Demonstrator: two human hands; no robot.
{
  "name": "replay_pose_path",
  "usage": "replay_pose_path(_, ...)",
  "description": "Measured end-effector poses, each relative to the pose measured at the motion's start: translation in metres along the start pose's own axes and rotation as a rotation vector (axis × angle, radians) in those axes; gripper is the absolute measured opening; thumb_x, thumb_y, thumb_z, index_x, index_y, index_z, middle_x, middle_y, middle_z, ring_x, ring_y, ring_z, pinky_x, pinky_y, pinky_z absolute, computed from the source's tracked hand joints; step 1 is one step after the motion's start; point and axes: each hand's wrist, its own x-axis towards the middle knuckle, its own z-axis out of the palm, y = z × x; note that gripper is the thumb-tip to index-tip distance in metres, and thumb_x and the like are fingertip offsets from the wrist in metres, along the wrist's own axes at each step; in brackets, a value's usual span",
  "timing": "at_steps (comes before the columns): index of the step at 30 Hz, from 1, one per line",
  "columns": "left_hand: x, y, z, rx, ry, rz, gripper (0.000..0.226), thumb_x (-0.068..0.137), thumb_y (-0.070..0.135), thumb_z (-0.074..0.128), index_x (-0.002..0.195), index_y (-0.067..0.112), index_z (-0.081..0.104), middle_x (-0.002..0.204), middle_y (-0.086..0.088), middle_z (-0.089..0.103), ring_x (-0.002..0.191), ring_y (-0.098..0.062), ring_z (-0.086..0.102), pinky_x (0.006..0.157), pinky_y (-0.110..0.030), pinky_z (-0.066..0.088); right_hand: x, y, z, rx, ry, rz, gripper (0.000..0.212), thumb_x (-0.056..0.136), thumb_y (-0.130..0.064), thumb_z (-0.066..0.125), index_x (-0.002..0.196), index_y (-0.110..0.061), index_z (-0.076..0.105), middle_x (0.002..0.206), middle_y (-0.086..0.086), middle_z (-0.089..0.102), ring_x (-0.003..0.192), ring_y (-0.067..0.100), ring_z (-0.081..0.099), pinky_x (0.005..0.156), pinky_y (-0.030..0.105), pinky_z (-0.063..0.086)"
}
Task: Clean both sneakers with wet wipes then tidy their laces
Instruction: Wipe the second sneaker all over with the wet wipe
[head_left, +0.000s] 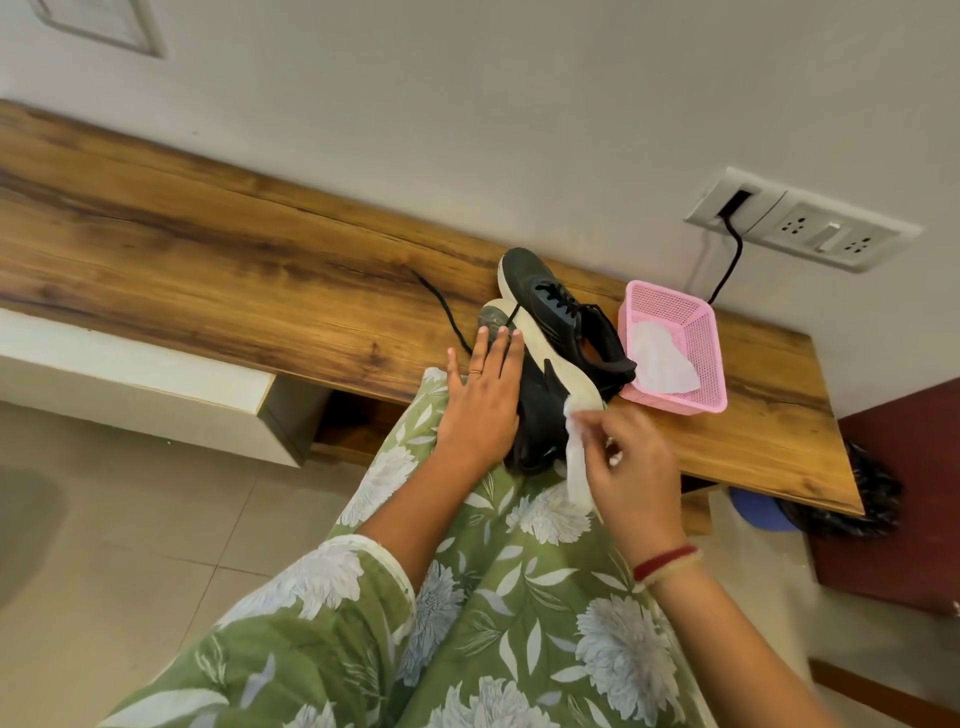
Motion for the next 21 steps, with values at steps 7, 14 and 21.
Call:
replay_pose_path(7,-0.002,0.0,-0.004,0.019,-0.025,-0.047,0.092,0.09,0.025,0.052,0.148,0.008,-0.016,0.159,-0.008,-0.011,0.145,-0.027,-0.016,0.115,-0.057,-0.003,0.101,-0.004,0.027,-0.285,-0.445,0.1,0.022,0.091,-0.012,0.053,0.102,-0.014,0.071,0.102,0.007,0.069,0.098,0.024,0.063,0.088,0.033,0.05)
replay_pose_path(14,0.001,0.001,0.0,0.071,-0.052,-0.143,0.092,0.091,0.037,0.05,0.149,0.006,-0.015,0.159,-0.016,-0.005,0.146,-0.033,-0.01,0.109,-0.064,-0.008,0.066,-0.016,0.021,-0.54,-0.456,-0.1,0.024,0.092,-0.009,0.048,0.106,-0.013,0.068,0.103,0.009,0.059,0.097,0.028,0.058,0.081,0.038,0.049)
replay_pose_path(21,0.002,0.002,-0.003,0.054,-0.078,-0.136,0.081,0.093,0.033,0.045,0.151,0.012,-0.008,0.158,-0.015,0.012,0.147,-0.032,0.003,0.11,-0.064,-0.007,0.121,-0.005,0.009,-0.107,-0.471,0.211,0.018,0.091,-0.011,0.057,0.102,-0.017,0.07,0.106,-0.002,0.066,0.101,0.013,0.057,0.089,0.024,0.041)
